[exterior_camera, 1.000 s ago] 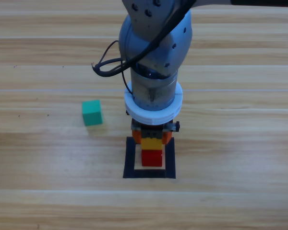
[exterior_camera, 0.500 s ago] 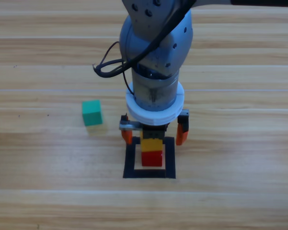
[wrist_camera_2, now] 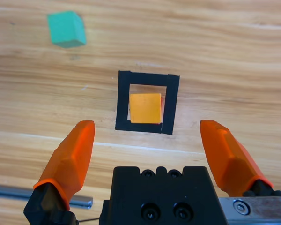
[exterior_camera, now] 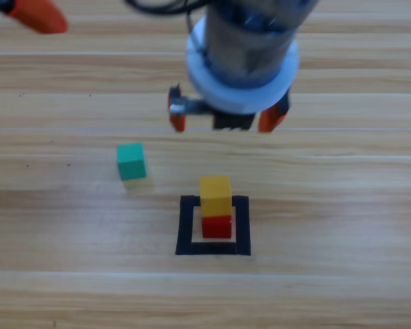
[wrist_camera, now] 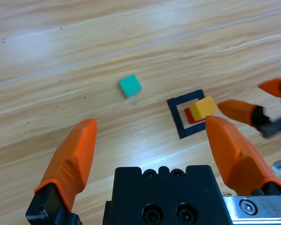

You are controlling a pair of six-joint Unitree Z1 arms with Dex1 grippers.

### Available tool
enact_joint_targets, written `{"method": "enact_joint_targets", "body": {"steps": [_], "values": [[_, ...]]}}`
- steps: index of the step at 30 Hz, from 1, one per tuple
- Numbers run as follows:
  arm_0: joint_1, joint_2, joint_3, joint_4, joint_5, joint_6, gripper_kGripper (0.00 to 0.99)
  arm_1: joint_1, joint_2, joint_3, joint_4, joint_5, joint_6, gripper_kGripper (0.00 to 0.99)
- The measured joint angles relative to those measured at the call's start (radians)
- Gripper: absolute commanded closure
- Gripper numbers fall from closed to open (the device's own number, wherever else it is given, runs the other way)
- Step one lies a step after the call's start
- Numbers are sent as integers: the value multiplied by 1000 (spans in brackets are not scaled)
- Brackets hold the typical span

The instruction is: Stack the blocks in the rectangular block: red at the bottom, yellow in the middle, green on top

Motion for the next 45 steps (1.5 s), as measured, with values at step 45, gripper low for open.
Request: {"method": "enact_joint_targets", "body": {"steps": [45], "values": [[165,853,-237,6,-124,-344,19,-198,-688,1257,-993,200,-1008,4]]}}
